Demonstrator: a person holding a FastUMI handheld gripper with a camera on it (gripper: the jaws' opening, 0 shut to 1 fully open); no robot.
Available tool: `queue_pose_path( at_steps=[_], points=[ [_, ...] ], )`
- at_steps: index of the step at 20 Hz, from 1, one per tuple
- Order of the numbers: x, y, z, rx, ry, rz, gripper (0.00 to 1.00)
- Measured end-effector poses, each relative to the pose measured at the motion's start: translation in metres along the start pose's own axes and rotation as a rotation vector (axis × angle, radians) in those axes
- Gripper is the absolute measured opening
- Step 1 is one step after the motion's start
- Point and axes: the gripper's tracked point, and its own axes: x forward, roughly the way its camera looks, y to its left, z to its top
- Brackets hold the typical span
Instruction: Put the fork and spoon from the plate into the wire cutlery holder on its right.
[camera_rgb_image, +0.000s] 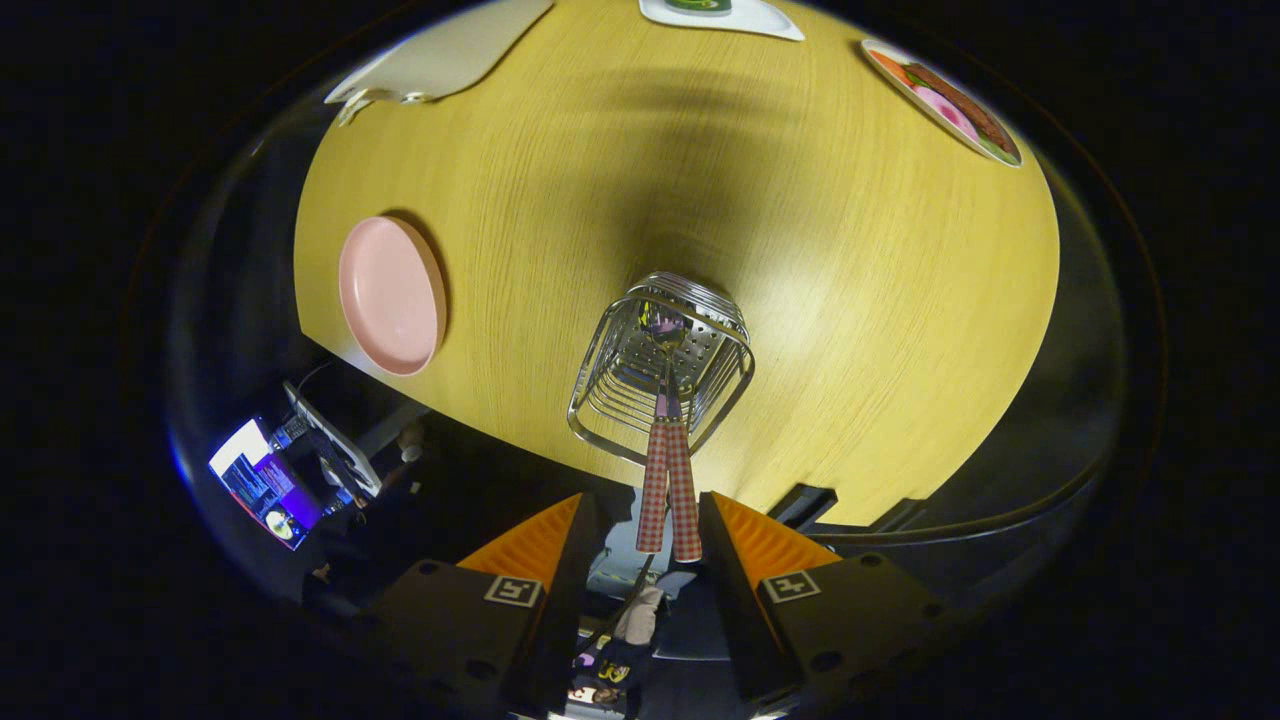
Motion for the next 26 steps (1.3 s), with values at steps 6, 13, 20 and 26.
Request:
queue_pose_path(
  at_steps=[6, 13, 20, 26],
  points=[
    [-0.012, 0.005, -0.004, 0.050, -0.260, 0.049, 0.92],
    [-0.029, 0.017, 0.020, 0.096, -0.639, 0.055, 0.97],
    [-0.076, 0.020, 0.017, 0.085, -0.990, -0.018, 1.00],
    [-0.127, 0.006, 0.007, 0.039, -1.282, -0.111, 0.99]
  ],
)
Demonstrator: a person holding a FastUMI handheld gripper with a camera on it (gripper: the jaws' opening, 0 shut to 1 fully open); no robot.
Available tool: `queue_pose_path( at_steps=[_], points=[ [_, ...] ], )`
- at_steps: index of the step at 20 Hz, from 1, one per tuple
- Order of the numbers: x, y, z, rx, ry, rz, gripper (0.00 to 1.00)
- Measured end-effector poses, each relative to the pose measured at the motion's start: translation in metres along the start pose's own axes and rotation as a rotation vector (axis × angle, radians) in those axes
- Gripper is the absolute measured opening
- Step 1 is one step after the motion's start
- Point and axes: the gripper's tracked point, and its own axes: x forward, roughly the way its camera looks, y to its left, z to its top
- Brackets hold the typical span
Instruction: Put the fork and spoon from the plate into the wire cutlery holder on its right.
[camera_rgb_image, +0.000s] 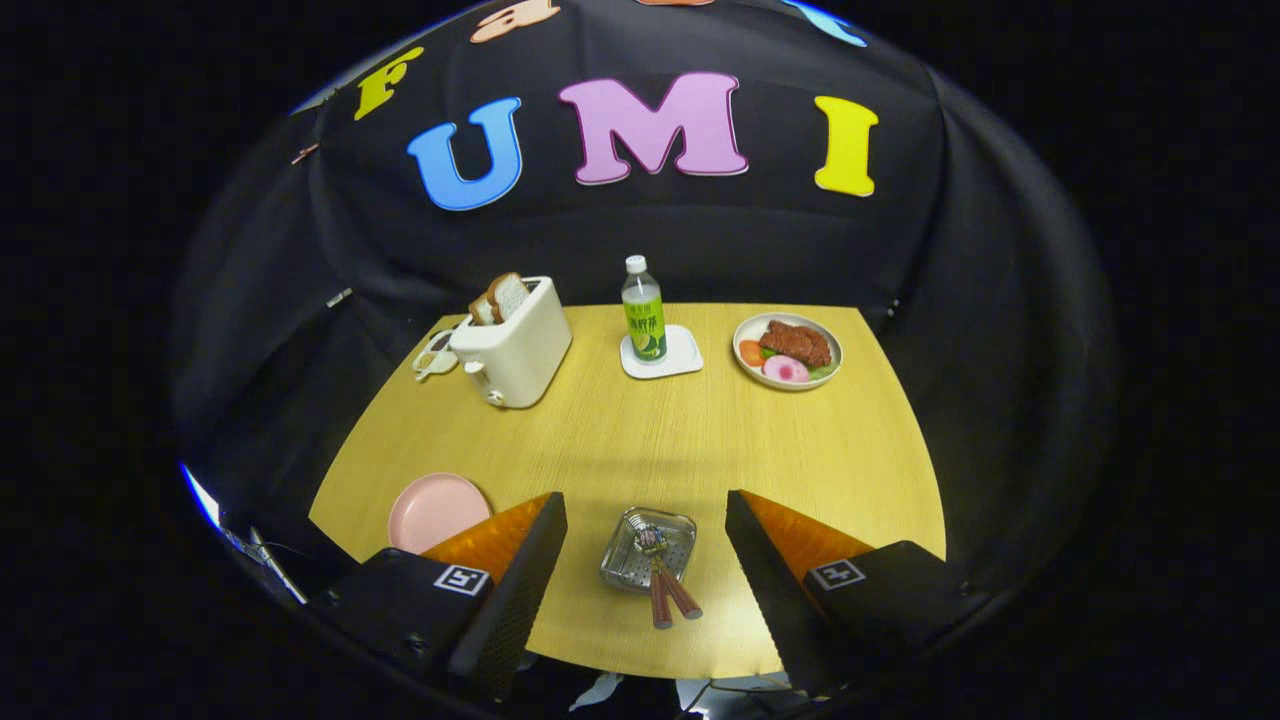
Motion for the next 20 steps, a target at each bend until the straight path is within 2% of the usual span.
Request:
queue_pose_path(
  at_steps=[5, 14, 20],
  points=[
    [-0.005, -0.008, 0.015, -0.047, -0.149, -0.002, 0.99],
    [0.003, 0.003, 0.013, -0.092, -0.171, 0.036, 0.99],
    [-0.001, 0.005, 0.010, -0.106, -0.174, 0.029, 0.99]
  ],
)
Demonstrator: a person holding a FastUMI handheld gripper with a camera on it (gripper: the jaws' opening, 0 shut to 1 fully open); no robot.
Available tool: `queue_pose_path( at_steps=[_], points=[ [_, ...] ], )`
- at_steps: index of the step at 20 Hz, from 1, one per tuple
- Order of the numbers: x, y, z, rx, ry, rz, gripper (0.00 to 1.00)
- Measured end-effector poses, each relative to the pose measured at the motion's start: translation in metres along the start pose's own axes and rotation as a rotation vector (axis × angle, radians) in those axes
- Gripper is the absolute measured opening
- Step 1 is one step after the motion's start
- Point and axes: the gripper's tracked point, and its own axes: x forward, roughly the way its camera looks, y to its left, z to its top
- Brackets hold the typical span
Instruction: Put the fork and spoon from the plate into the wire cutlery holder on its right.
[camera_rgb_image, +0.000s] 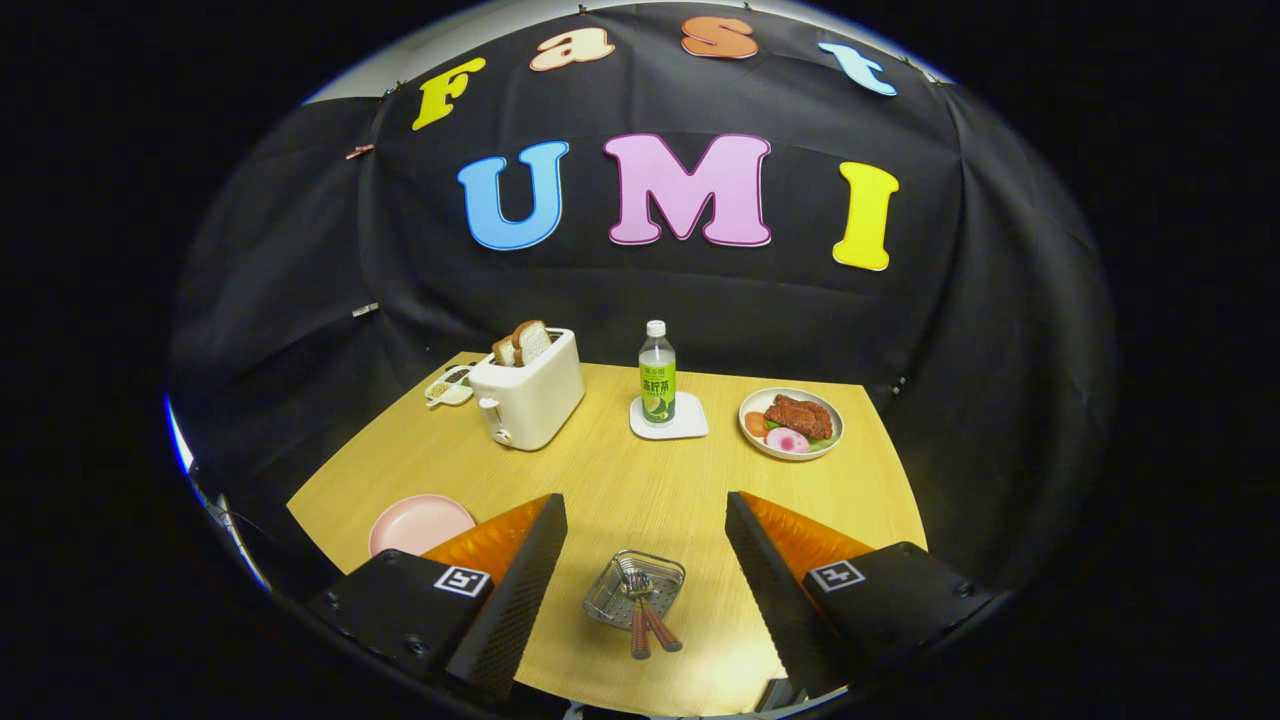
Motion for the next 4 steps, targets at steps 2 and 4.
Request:
queue_pose_path(
  at_steps=[2, 4],
  points=[
    [-0.0017, -0.0025, -0.0013, 0.008, 0.002, -0.009, 0.99],
    [-0.0027, -0.0035, -0.0025, 0.008, 0.005, -0.015, 0.99]
  ],
)
